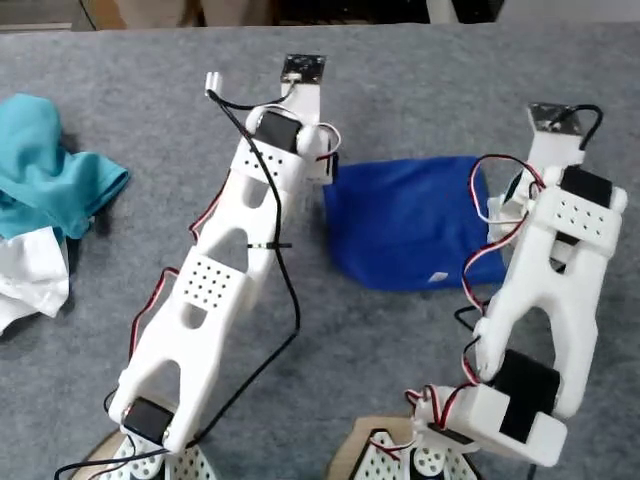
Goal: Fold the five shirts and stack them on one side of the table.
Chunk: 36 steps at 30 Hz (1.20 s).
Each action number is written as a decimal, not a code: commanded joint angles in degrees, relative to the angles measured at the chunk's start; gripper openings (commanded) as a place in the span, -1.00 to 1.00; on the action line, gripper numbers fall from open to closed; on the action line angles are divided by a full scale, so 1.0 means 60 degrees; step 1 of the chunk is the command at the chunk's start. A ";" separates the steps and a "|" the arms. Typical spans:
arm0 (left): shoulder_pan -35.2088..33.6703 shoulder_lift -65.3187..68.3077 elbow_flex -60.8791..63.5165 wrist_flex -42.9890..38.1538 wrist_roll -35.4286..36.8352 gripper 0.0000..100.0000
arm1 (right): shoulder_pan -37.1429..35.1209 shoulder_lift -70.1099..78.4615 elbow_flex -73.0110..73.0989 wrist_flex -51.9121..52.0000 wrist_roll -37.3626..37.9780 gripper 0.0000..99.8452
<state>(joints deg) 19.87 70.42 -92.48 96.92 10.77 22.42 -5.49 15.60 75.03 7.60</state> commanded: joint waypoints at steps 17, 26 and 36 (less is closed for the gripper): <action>-0.0073 -0.0637 0.0132 -0.0967 0.0454 -0.49 | -0.1223 0.1238 -0.0418 -0.0234 -0.3883 -0.61; -0.0044 -0.0623 0.0542 -0.2183 0.0513 -0.58 | -0.1253 0.2088 -0.0476 -0.0337 -0.5392 -0.61; -0.0029 -0.0637 0.2022 -0.2623 0.0527 -0.58 | -0.1267 0.3348 -0.0476 -0.1392 -0.5817 -0.61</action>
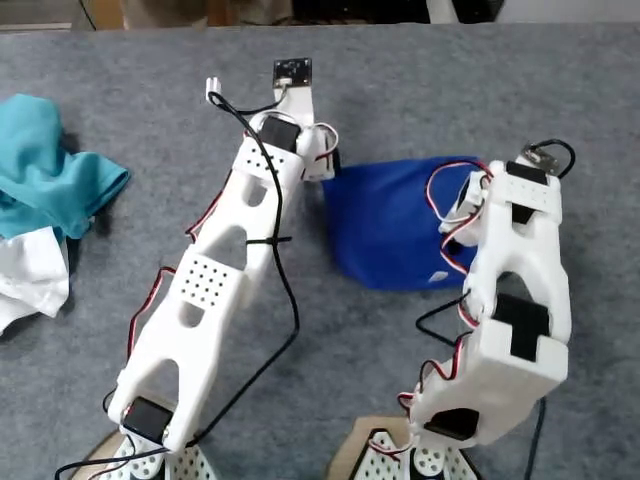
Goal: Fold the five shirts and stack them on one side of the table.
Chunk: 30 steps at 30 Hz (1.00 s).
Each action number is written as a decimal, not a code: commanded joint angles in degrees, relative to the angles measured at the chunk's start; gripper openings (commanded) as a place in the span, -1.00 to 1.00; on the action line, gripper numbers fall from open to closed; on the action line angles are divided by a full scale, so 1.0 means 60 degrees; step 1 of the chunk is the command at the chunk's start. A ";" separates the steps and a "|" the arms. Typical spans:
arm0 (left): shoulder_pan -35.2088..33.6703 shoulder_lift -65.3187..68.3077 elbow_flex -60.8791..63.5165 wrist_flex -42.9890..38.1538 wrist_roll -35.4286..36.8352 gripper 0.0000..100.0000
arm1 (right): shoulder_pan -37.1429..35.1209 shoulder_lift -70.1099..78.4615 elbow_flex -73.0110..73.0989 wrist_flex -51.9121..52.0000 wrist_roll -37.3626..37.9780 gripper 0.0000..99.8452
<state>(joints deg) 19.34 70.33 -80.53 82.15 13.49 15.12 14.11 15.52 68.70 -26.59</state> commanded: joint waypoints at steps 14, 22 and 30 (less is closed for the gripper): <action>0.0557 -0.0711 -0.1099 0.1070 0.0982 -0.50 | -0.0051 0.0725 -0.0784 -0.0674 -0.0132 -0.61; 0.0630 -0.0608 -0.1114 0.0454 0.0996 -0.50 | -0.0066 0.0799 -0.0769 -0.0747 -0.0132 -0.61; 0.0777 -0.0608 0.0747 -0.0908 0.1011 -0.59 | -0.0066 0.0842 -0.0725 -0.0733 -0.0132 -0.61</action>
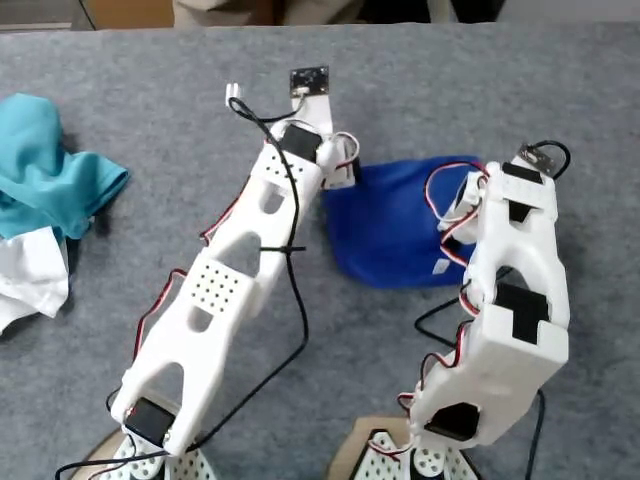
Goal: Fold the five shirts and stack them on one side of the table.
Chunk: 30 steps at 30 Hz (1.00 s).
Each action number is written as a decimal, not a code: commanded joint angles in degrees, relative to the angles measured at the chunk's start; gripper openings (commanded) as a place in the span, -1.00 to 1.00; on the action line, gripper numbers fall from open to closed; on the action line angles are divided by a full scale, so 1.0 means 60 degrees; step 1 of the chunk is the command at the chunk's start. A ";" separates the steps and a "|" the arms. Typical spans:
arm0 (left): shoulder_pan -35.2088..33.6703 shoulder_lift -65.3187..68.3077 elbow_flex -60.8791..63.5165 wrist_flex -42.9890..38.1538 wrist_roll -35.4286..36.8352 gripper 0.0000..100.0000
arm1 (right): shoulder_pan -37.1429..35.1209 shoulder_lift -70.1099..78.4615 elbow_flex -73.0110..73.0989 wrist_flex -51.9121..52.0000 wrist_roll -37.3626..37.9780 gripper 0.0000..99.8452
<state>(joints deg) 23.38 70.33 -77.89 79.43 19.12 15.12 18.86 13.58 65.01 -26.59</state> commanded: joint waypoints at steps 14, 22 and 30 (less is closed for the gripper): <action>0.0205 -0.0608 0.0513 -0.1275 0.0088 -0.86 | -0.0066 0.1590 -0.0974 0.0015 -0.0059 -1.00; 0.0703 -0.0623 0.0440 -0.1275 0.0073 -0.96 | -0.0051 0.1502 -0.1238 0.0117 -0.0059 -0.99; 0.0645 -0.0725 0.0352 -0.1201 0.0073 -0.96 | -0.0051 -0.0037 -0.1238 0.0864 -0.0044 -0.99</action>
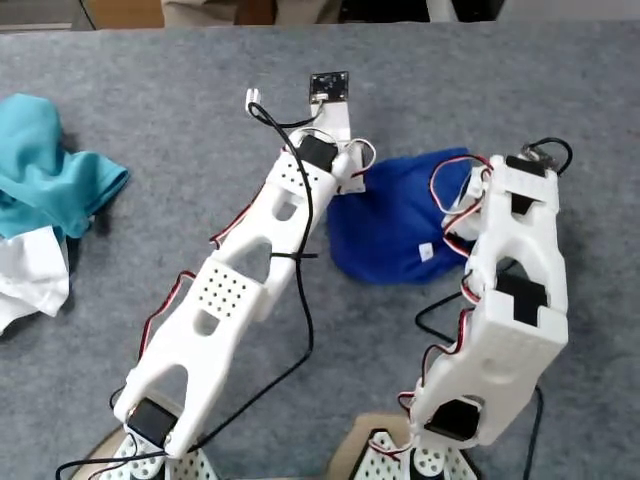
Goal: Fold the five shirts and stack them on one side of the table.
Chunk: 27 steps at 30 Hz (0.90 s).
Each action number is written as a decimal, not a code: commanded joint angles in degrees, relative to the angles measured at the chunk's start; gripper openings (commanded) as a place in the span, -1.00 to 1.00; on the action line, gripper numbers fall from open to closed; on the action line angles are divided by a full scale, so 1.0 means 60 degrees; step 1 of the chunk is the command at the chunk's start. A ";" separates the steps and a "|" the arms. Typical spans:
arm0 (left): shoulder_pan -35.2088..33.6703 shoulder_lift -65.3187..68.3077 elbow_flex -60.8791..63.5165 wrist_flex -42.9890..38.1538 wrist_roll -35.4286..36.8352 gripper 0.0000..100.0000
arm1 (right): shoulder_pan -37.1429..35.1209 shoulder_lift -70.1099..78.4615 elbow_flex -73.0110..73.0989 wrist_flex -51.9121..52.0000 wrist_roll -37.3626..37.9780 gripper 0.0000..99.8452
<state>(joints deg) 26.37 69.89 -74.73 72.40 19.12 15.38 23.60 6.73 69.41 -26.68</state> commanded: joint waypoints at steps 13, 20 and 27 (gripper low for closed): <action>0.0147 -0.0637 -0.0352 0.0454 0.0015 -0.96 | -0.0110 -0.1238 -0.0037 0.0059 0.1172 -0.47; 0.0147 -0.0637 -0.0352 0.0469 0.0015 -0.96 | -0.0476 -0.0828 0.0066 -0.0733 0.1114 -0.41; 0.0132 -0.0637 -0.0352 0.0791 0.0000 -0.96 | -0.0564 0.0359 -0.0168 -0.1436 0.0440 -0.41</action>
<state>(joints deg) 26.37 69.71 -74.99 75.91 19.03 12.92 24.31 6.99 62.20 -22.29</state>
